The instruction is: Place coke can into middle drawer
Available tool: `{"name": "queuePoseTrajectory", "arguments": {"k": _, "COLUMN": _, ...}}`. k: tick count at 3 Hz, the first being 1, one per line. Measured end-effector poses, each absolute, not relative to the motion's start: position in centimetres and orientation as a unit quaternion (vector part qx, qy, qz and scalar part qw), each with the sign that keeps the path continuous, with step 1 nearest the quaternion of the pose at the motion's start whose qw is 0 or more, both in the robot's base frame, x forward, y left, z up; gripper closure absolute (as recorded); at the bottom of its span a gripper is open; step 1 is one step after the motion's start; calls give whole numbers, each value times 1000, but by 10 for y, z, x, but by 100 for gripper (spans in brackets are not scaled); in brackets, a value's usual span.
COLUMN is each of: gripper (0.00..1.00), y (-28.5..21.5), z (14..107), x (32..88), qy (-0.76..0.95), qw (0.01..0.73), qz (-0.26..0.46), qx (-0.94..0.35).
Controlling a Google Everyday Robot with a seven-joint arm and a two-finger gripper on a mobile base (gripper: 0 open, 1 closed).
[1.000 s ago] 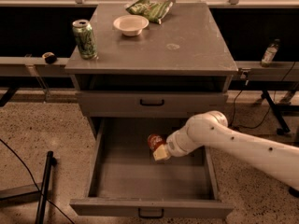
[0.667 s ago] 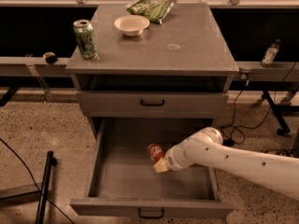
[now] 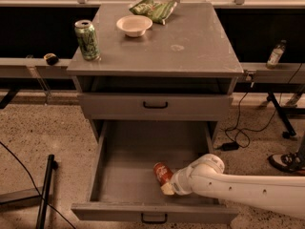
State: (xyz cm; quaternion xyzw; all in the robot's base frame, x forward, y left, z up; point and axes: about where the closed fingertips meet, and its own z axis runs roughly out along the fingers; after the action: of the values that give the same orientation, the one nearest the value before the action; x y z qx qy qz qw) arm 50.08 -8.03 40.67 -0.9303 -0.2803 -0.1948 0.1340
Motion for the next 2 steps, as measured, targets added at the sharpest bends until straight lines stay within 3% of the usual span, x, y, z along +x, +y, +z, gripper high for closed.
{"name": "queuePoseTrajectory", "arguments": {"k": 1, "gripper": 100, "y": -80, "z": 407, "x": 501, "qy": -280, "qw": 134, "qz": -195, "qx": -930}}
{"name": "queuePoseTrajectory", "arguments": {"k": 2, "gripper": 82, "y": -80, "z": 407, "x": 501, "qy": -280, "qw": 134, "qz": -195, "qx": -930}}
